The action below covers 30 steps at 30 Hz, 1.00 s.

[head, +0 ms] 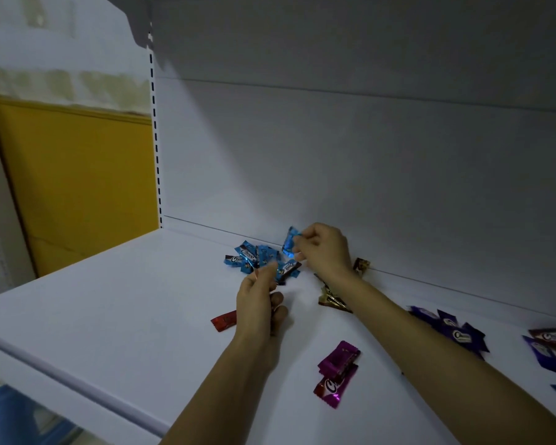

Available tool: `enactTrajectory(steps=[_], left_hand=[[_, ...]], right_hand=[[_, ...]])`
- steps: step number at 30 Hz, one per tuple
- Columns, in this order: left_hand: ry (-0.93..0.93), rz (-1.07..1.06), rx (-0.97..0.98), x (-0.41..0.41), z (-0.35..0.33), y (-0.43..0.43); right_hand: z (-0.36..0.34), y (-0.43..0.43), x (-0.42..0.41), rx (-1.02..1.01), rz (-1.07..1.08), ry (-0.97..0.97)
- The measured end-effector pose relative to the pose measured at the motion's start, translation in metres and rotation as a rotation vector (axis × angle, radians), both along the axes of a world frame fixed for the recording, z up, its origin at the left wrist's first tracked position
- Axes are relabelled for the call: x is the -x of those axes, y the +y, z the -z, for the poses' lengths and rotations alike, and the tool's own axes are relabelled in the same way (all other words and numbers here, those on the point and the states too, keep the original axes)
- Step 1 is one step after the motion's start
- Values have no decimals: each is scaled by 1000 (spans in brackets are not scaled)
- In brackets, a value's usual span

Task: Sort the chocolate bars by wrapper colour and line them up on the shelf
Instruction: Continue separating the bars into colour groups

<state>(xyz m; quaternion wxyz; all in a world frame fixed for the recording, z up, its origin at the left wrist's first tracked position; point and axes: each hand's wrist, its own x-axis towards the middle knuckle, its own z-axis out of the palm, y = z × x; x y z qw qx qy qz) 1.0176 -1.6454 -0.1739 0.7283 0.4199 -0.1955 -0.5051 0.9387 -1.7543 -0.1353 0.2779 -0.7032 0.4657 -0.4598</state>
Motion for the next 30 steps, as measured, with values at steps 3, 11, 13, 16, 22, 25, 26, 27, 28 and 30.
enactTrajectory(steps=[3, 11, 13, 16, 22, 25, 26, 27, 28, 30], left_hand=[[36, 11, 23, 0, 2, 0], [102, 85, 107, -2, -1, 3], [91, 165, 130, -2, 1, 5], [66, 237, 161, 0, 1, 7], [-83, 245, 137, 5, -1, 10], [-225, 293, 153, 10, -1, 12], [-271, 313, 160, 11, -1, 12], [-324, 331, 166, 12, 0, 13], [-390, 340, 168, 13, 0, 13], [-517, 318, 147, 14, 1, 13]], right_hand=[[21, 0, -8, 163, -74, 449], [16, 7, -7, 188, -145, 664], [10, 15, 0, 37, -240, 380], [2, 33, 15, -166, -434, 186], [3, 51, 38, -303, -539, 182], [6, 55, 44, -320, -536, 82], [7, 57, 46, -343, -548, 26], [7, 59, 48, -350, -542, -23], [7, 60, 51, -354, -515, -69], [5, 58, 58, -361, -423, -149]])
